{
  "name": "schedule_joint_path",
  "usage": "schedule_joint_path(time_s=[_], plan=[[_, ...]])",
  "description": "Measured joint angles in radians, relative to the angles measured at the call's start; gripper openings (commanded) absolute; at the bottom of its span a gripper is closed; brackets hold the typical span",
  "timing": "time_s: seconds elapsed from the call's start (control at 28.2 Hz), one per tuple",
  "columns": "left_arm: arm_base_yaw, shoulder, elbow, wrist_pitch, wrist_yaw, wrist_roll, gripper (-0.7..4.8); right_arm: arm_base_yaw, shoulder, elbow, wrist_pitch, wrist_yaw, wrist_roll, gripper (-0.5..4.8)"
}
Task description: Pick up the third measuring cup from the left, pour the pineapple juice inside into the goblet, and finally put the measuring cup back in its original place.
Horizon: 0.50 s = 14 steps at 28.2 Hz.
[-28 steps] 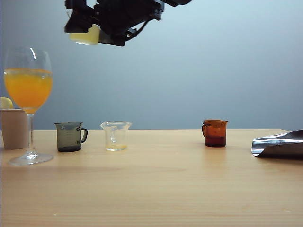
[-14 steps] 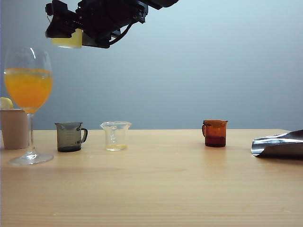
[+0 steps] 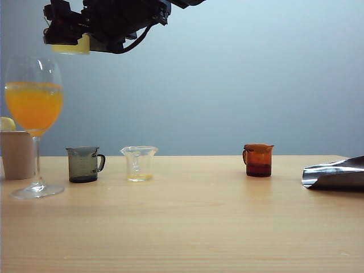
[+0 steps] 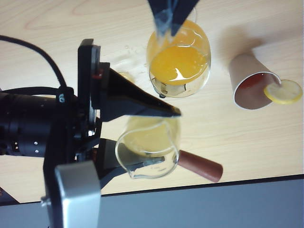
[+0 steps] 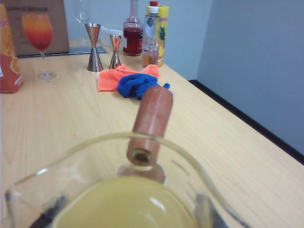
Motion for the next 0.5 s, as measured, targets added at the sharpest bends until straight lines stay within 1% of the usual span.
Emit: schedule_joint_path(time_s=[0.32,0.5], plan=[[0.000,0.000,0.000,0.000,0.000,0.000,-0.06,0.011,0.016,0.000,0.022,0.017,-0.036,-0.01],[0.000,0.000,0.000,0.000,0.000,0.000,-0.06,0.029,0.018,0.000,0.045,0.024,-0.076,-0.01]])
